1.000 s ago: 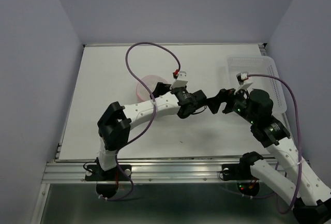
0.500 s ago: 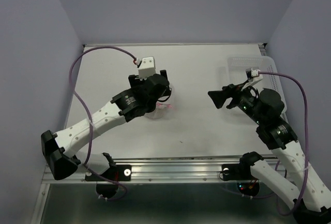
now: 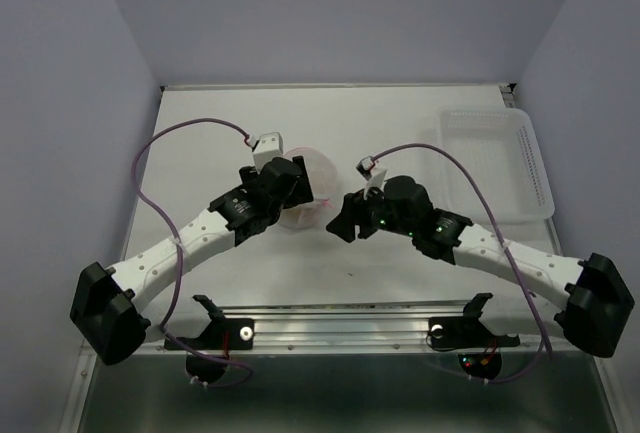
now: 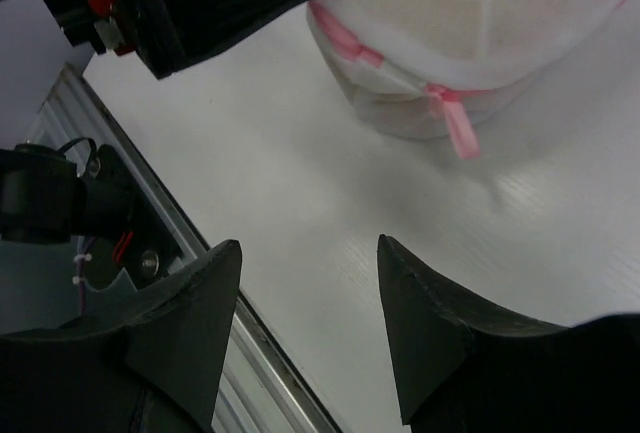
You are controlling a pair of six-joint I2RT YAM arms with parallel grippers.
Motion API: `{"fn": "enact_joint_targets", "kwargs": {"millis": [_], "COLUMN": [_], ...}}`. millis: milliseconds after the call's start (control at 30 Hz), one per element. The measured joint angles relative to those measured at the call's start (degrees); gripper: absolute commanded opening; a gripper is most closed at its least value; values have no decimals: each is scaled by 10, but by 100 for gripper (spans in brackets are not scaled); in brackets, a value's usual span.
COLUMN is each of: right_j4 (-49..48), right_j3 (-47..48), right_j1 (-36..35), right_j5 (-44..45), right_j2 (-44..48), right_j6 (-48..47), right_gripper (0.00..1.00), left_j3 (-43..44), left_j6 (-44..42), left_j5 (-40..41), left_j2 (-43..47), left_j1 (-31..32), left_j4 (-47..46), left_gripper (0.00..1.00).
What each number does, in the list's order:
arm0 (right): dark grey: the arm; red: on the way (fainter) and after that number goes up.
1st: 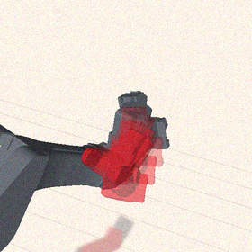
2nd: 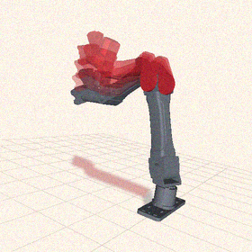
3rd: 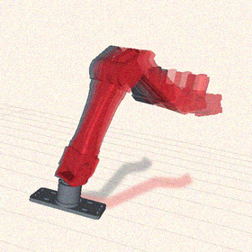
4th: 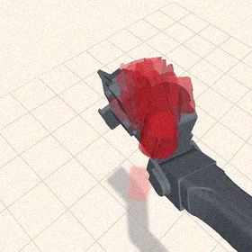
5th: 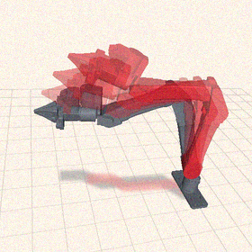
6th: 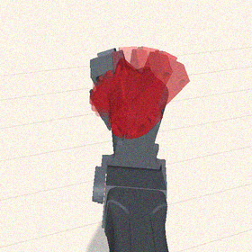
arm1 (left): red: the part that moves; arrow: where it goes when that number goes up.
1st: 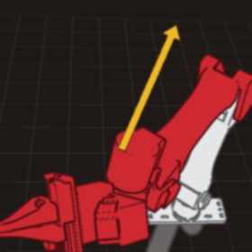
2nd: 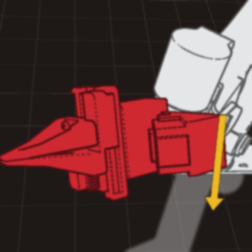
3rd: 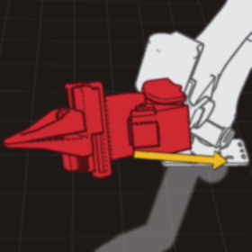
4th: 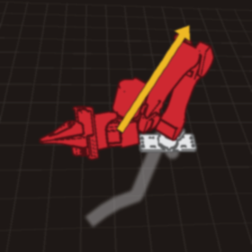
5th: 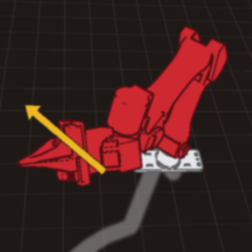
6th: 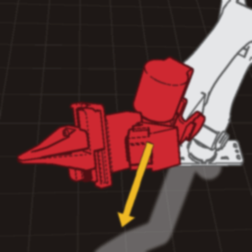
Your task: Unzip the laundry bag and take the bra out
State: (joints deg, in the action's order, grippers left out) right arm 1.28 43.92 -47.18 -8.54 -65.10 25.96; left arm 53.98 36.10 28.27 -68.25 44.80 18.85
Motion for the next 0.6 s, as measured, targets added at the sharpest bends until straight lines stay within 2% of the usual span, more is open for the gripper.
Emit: {"fn": "enact_joint_targets", "kwargs": {"millis": [133,267,600], "right_j4": [-47,-81,-137], "right_j3": [0,3,25], "right_j1": [-45,-47,-47], "right_j5": [29,51,115], "right_j2": [-75,-129,-187], "right_j6": [16,30,42], "right_gripper": [56,56,56], "left_j3": [-19,-28,-30], "left_j6": [2,2,-2], "left_j5": [-15,-31,-67], "left_j2": [10,17,16], "left_j1": [-27,-49,-67], "left_j4": [-29,-55,-92], "left_gripper": [97,96,94]}}
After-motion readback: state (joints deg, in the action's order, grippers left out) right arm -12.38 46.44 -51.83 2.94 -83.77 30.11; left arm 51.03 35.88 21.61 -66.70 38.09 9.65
